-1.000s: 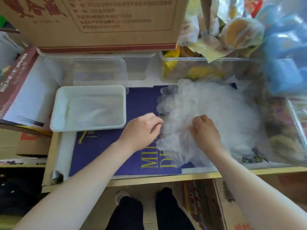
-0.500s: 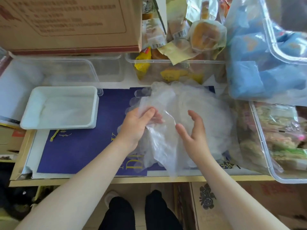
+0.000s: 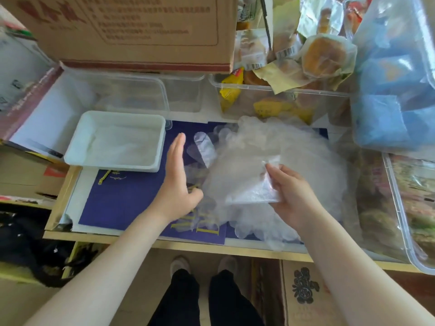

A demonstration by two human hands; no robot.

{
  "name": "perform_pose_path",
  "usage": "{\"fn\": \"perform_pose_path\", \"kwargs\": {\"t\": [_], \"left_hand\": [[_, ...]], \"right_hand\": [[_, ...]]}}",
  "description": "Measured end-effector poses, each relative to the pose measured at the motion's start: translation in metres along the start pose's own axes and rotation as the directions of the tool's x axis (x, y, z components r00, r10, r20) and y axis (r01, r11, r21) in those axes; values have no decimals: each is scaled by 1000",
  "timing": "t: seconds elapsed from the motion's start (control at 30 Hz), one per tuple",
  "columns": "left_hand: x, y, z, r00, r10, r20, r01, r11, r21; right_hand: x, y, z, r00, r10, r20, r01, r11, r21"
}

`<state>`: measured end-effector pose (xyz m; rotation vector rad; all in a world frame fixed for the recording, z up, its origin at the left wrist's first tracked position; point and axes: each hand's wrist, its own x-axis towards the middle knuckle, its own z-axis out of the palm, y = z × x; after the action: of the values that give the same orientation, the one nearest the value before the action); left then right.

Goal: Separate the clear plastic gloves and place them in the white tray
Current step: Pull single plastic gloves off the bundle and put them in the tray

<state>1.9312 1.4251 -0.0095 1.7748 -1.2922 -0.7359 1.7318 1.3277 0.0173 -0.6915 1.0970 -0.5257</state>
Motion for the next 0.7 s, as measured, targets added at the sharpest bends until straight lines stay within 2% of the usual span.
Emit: {"fn": "perform_pose_path", "kwargs": {"t": [0.03,0.1,0.13,0.2,0.3,0.37,0.43,0.47,0.53,0.6,0.7], "left_hand": [[-7,-2,-2,983,151,100,-161,982,99],[-16,-3,-1,927,296,230,-338,925,174],[-17,-3,1,920,318,228,-359,917,172],[-12,3,-1,932,340,128,-354,929,108],[-8,16,-13,976,212,-52,-216,970,-108],[-6,31,-24,999,-37,-32,23,933,-359],[-1,40,-37,970,-221,101,241,824,-513],[0,41,-44,954,-246,172,300,804,-514],[2,41,-58,921,-259,292,374,796,-476],[2,37,-68,882,-274,383,443,761,-474],[1,21,-74,835,-338,435,534,688,-491]], "right_hand": [[0,0,6,1000,26,-1,-26,999,25],[-1,-1,19,997,76,-6,-75,995,59],[-3,-2,27,995,101,-2,-100,990,96],[-8,-2,40,990,139,-11,-136,979,154],[-16,-9,50,989,143,-28,-133,966,224],[-17,-15,52,998,30,-57,-18,979,201],[-17,-17,54,967,-191,-170,188,982,-29],[-18,-18,56,934,-307,-180,271,942,-200],[-19,-18,61,898,-435,-65,358,808,-468],[-17,-19,69,922,-381,75,360,766,-532],[-12,-11,86,943,-245,224,325,818,-474]]}}
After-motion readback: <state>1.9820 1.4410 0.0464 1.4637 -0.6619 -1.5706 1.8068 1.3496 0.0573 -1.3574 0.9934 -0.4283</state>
